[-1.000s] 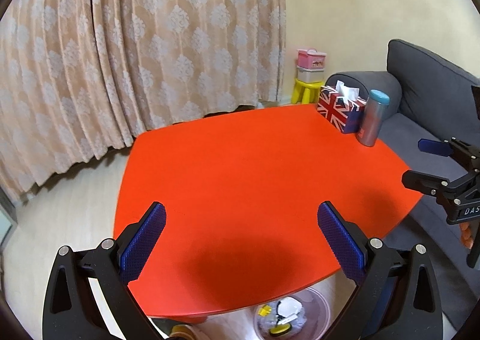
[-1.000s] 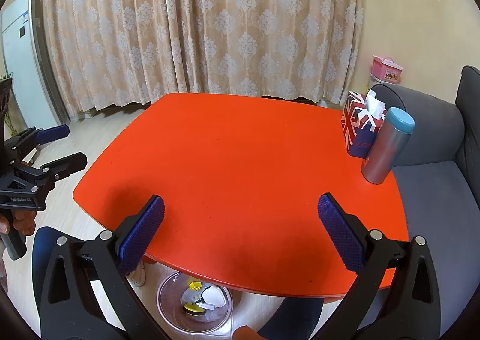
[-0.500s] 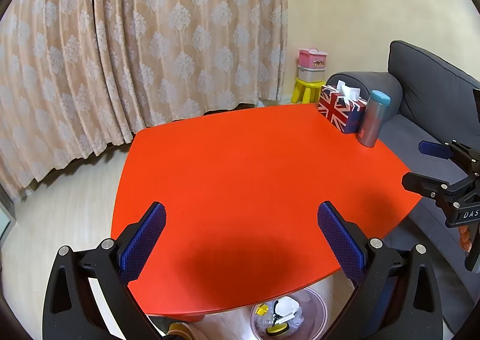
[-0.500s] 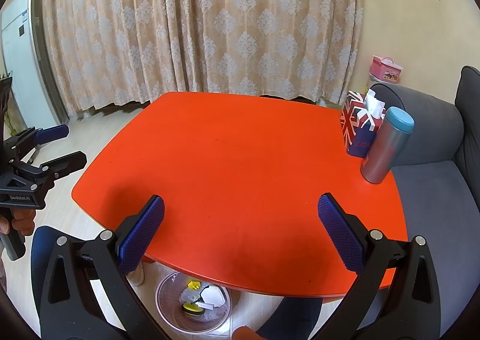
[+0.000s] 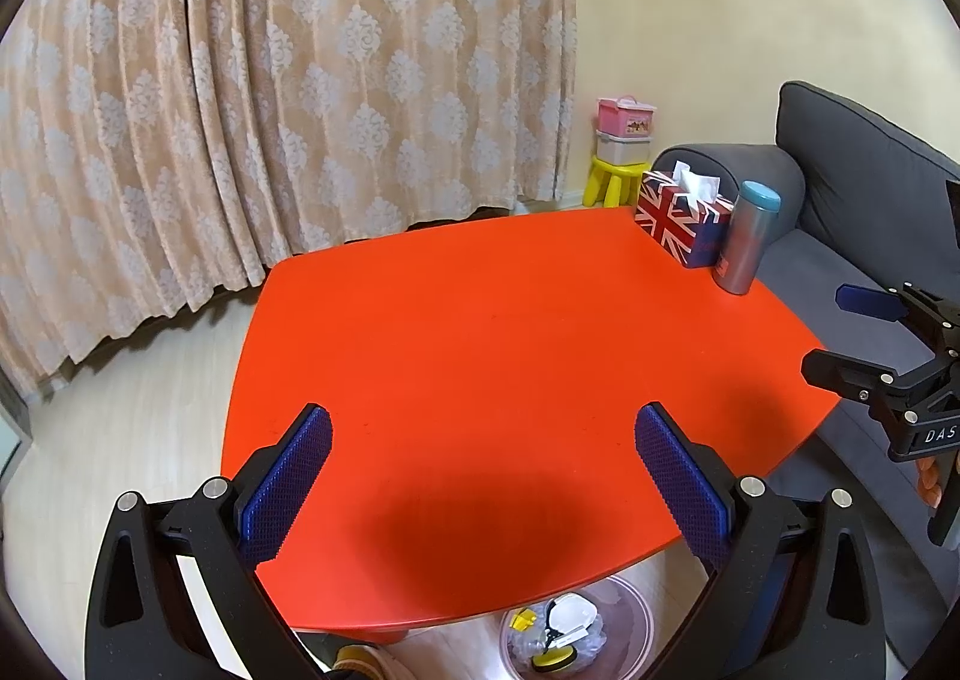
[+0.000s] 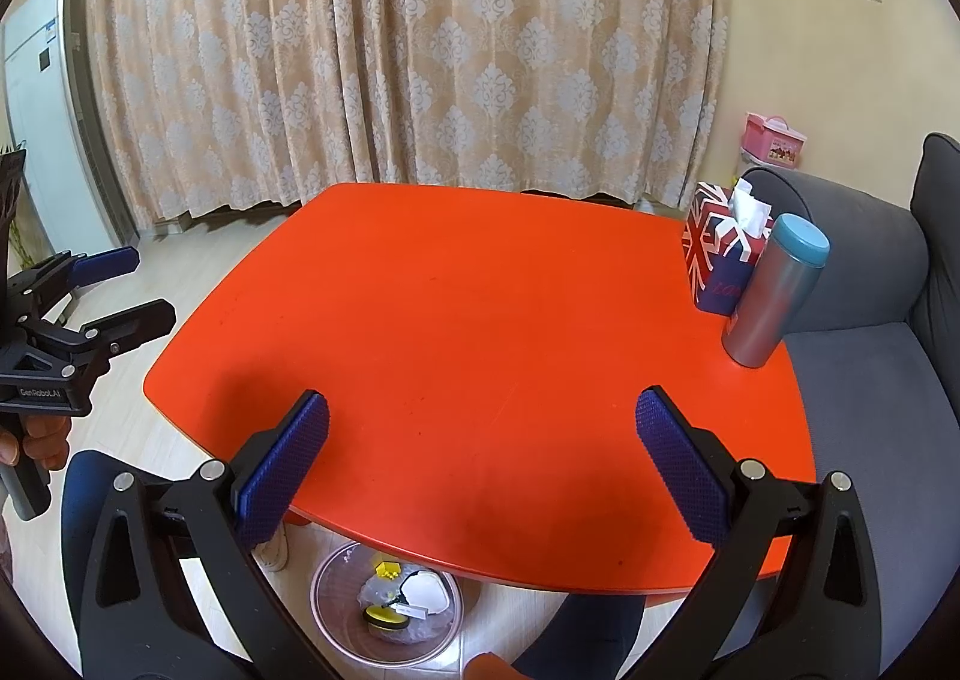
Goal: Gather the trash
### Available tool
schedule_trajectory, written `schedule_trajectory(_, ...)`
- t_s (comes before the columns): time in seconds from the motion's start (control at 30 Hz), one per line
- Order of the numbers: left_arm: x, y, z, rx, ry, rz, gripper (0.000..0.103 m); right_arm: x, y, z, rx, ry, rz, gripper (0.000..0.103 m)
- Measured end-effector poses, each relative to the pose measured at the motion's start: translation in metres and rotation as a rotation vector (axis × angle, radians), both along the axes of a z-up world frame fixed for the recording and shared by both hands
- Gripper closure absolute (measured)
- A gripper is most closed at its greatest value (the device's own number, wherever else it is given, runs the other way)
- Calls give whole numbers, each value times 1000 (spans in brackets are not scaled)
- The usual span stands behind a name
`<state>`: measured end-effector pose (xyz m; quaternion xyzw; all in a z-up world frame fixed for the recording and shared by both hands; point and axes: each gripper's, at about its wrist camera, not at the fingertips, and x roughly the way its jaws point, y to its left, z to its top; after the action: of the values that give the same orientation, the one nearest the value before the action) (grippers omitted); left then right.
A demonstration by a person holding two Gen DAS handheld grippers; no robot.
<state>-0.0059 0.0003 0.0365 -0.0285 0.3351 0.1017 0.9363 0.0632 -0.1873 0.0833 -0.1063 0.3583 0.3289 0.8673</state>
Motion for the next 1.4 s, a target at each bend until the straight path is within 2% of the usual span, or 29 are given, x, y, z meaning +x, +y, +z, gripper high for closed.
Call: schedule_trajectory(1.4,2,-3,-1,-4,5,-4,6,-3,0,-2,-1,1,1,3)
